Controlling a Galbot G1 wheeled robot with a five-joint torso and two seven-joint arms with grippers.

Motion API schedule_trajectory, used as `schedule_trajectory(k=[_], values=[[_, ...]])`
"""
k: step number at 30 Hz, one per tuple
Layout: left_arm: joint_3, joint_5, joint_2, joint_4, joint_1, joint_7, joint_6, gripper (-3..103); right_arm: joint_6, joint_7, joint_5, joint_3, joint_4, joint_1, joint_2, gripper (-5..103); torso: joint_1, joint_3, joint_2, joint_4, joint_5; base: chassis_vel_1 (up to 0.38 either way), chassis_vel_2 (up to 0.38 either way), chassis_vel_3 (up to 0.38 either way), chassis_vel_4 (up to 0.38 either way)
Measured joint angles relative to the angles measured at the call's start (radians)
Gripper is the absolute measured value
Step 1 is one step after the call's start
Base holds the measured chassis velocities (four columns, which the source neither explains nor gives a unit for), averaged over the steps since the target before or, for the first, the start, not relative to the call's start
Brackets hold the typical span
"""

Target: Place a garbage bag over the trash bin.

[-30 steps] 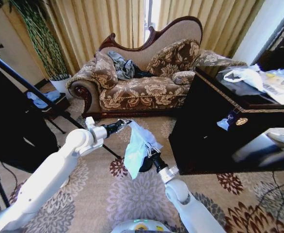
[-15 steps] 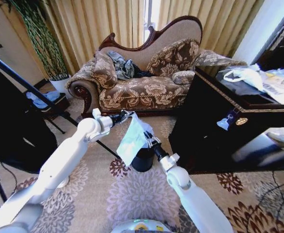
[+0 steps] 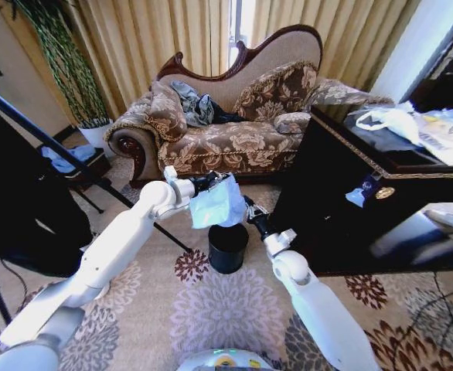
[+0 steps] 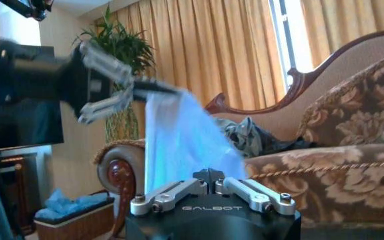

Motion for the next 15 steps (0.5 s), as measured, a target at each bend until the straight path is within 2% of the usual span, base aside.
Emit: schedule_trajectory(k=[3,8,15], values=[[0.008,-0.009,0.006,-0.004,-0.023,-0.011,-0.011,0,0.004,-0.002,-0.007,-0.014,-0.005,-0.004,0.037,0,0.0,0.0,0.0,0.0,-0.0001,0.0,0.0,0.0,0.0],[0.017,-0.016,0.004,-0.01,-0.039,-0.017,-0.017,0,0.004,-0.005,-0.005,-0.019,-0.014,-0.003,0.06,0,0.0,0.0,0.0,-0.0002,-0.0001,0.0,0.0,0.0,0.0],[0.036,-0.046,0.016,-0.06,-0.044,-0.02,-0.017,0,0.0,-0.006,-0.002,-0.033,-0.075,0.055,0.124,0,0.0,0.0,0.0,-0.0003,0.0,0.0,0.0,0.0,0.0]])
